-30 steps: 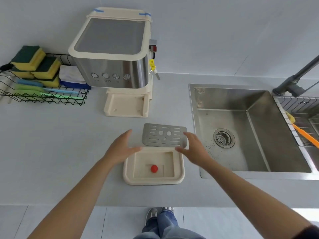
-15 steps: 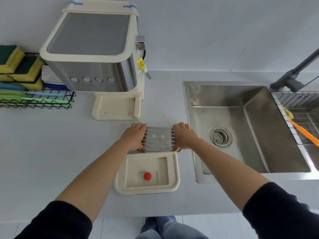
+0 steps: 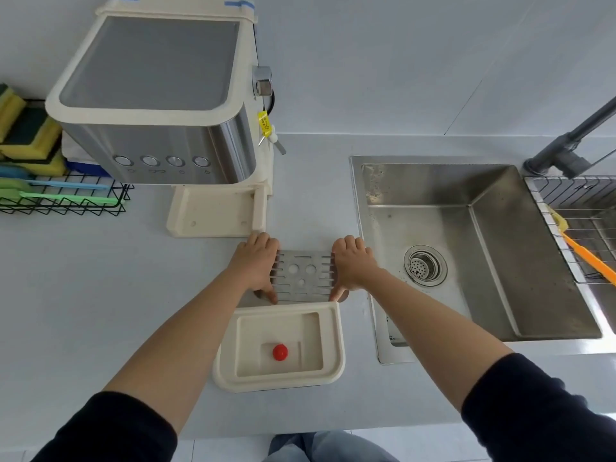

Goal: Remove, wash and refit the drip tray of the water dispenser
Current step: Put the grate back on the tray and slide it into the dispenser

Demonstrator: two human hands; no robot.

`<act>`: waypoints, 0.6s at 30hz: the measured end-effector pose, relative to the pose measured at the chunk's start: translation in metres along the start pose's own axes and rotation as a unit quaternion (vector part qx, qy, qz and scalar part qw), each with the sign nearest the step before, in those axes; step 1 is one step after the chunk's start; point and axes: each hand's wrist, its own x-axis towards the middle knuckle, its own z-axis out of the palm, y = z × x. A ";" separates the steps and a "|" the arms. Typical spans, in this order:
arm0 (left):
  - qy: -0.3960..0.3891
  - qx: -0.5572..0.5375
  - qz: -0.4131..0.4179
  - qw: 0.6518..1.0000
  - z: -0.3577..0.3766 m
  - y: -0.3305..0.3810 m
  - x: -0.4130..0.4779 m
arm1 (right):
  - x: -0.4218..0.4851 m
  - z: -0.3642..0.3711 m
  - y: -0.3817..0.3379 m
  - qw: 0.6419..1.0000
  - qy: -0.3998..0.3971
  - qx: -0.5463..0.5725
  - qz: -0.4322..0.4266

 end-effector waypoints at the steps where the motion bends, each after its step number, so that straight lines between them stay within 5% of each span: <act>1: 0.004 0.001 -0.003 1.000 0.000 0.001 -0.001 | 0.000 -0.001 0.000 1.000 0.002 0.002 0.002; 10: 0.033 -0.127 -0.059 0.990 0.011 -0.001 -0.016 | -0.014 0.003 -0.002 0.991 0.019 0.131 0.014; 18: 0.053 -0.372 -0.072 0.924 0.013 -0.006 -0.025 | -0.023 0.006 -0.002 0.944 0.060 0.320 0.052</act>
